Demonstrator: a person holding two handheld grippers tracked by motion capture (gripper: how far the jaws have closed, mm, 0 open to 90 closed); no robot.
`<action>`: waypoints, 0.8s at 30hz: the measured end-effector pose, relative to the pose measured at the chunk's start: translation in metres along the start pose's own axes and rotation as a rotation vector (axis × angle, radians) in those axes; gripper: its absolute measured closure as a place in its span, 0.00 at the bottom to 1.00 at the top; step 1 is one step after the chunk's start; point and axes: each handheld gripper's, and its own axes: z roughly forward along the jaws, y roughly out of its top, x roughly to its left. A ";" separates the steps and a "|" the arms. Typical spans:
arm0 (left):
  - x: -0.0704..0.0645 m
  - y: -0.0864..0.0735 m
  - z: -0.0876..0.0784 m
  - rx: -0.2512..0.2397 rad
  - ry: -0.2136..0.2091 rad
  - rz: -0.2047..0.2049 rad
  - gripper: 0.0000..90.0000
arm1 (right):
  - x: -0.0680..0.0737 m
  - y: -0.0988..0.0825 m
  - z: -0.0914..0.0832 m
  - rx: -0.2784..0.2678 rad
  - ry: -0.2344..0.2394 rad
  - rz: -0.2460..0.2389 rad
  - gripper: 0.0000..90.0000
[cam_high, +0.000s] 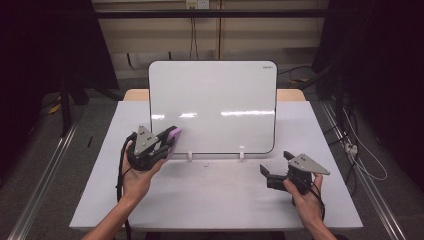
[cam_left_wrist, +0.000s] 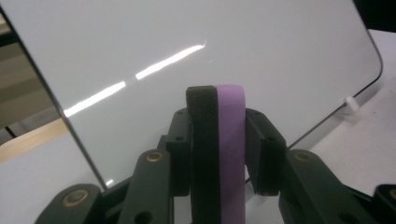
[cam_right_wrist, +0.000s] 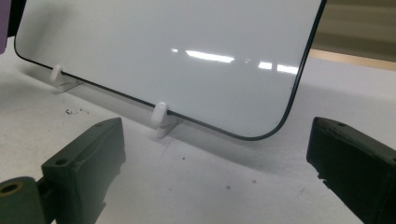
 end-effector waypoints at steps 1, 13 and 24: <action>0.001 -0.002 0.001 -0.003 0.015 -0.011 0.73 | -0.001 -0.001 0.000 -0.001 -0.009 0.004 0.05; 0.007 -0.005 0.006 0.076 0.113 0.042 0.73 | 0.002 -0.003 0.000 0.005 0.002 0.000 0.05; 0.014 0.002 0.026 0.130 0.157 0.066 0.73 | 0.001 -0.003 0.001 0.007 0.009 0.011 0.05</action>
